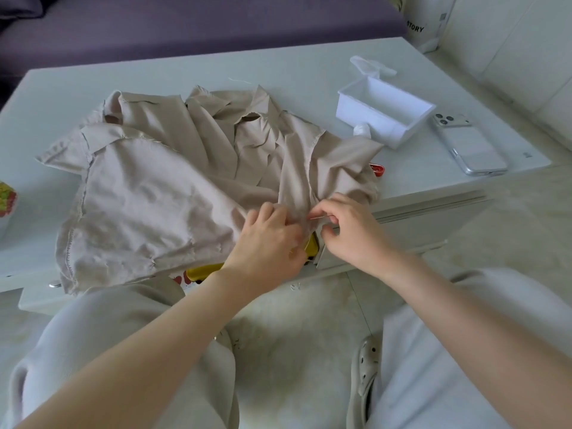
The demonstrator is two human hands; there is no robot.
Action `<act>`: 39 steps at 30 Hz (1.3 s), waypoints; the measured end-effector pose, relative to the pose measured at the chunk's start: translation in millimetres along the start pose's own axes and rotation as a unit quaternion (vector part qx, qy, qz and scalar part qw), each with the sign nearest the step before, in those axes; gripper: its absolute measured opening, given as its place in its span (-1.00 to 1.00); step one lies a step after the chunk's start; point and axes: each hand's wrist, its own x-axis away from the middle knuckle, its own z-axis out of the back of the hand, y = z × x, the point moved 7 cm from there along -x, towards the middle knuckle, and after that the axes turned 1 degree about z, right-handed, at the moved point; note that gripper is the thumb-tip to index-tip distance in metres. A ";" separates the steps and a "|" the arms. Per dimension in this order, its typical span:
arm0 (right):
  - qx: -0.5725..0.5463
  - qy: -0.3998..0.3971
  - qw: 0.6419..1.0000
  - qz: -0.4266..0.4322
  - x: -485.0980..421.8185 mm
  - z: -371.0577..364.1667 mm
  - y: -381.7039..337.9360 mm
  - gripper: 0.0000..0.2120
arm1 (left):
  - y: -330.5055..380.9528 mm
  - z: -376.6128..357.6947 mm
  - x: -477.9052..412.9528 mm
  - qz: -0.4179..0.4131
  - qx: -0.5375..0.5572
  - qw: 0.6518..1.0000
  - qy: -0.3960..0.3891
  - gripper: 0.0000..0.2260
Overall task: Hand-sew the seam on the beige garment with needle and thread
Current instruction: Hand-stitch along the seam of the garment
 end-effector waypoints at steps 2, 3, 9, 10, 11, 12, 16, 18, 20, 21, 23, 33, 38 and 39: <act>0.000 -0.007 1.000 0.003 1.8 -0.7 -0.9 -0.71 | 19.3 -3.3 9.2 -0.103 -0.014 0.994 -0.025 -0.75; 0.002 -0.010 1.000 0.001 2.3 -1.4 0.3 -0.71 | 28.8 -5.2 15.2 -0.148 -0.025 0.988 -0.039 -0.73; -0.006 -0.012 1.000 -0.021 1.3 -5.6 8.0 -0.75 | 26.0 12.0 6.3 -0.099 -0.004 0.994 0.054 -0.84; -0.004 -0.009 1.000 -0.016 1.6 -5.1 6.7 -0.76 | 17.8 16.1 3.0 -0.066 -0.006 0.995 0.075 -0.87; -0.001 -0.006 1.000 -0.010 2.1 -4.6 5.5 -0.77 | 10.0 17.0 0.2 -0.038 -0.011 0.996 0.085 -0.90; 0.002 -0.002 1.000 -0.004 3.0 -3.5 4.0 -0.79 | 3.7 15.5 -1.6 -0.017 -0.019 0.996 0.088 -0.92; -0.016 0.021 1.000 0.009 5.0 -1.3 0.9 -0.85 | -2.0 0.5 -5.2 0.014 -0.095 0.994 0.051 -0.67; -0.026 0.057 0.998 0.015 4.7 1.4 2.0 -0.85 | -1.5 -7.2 -5.5 0.019 -0.124 0.992 0.027 -0.55; -0.036 0.091 0.995 0.024 4.3 5.3 3.7 -0.86 | -0.9 -12.5 -4.7 0.016 -0.146 0.989 0.026 -0.53; -0.038 0.095 0.994 0.029 4.3 5.9 4.1 -0.88 | 0.1 -13.6 -4.3 0.010 -0.156 0.987 0.035 -0.57; -0.038 0.086 0.995 0.036 5.2 5.0 3.8 -0.91 | 1.9 -12.4 -3.4 -0.006 -0.175 0.982 0.068 -0.67; -0.037 0.042 0.997 0.049 9.5 1.7 -2.0 -0.87 | -0.8 4.2 3.4 0.005 -0.124 0.980 0.155 -0.87; -0.041 0.041 0.997 0.047 9.0 2.4 -4.2 -0.88 | -2.2 7.9 4.1 0.015 -0.106 0.982 0.153 -0.88; -0.040 0.041 0.997 0.047 8.9 2.2 -3.9 -0.89 | -2.1 8.5 4.2 0.016 -0.103 0.983 0.152 -0.88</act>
